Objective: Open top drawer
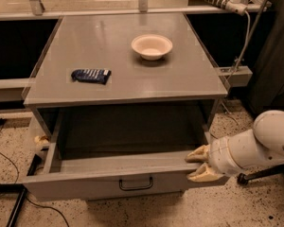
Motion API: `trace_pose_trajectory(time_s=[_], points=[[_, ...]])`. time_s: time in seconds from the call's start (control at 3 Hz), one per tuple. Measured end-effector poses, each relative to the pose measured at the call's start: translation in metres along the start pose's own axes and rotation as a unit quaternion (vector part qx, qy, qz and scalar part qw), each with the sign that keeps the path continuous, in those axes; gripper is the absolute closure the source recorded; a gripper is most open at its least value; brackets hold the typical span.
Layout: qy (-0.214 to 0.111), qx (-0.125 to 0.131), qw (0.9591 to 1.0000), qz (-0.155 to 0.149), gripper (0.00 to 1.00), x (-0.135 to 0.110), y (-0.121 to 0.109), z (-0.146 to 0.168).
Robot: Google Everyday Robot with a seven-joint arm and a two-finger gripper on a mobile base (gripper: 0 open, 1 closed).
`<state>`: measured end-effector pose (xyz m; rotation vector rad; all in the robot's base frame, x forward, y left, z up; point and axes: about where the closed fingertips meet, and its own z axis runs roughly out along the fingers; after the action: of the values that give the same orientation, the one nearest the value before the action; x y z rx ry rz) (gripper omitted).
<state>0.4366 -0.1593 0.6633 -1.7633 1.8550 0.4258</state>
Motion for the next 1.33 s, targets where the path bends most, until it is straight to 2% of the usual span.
trace_pose_trajectory(time_s=[0.33, 0.67, 1.0, 1.33], points=[[-0.011, -0.007, 0.9999, -0.001, 0.12, 0.005, 0.010, 0.001], [-0.016, -0.010, 0.9998, -0.002, 1.00, 0.006, 0.014, 0.000], [-0.017, -0.013, 0.9998, 0.003, 1.00, 0.014, 0.033, -0.005], [-0.017, -0.013, 0.9998, 0.003, 1.00, 0.011, 0.032, -0.009]])
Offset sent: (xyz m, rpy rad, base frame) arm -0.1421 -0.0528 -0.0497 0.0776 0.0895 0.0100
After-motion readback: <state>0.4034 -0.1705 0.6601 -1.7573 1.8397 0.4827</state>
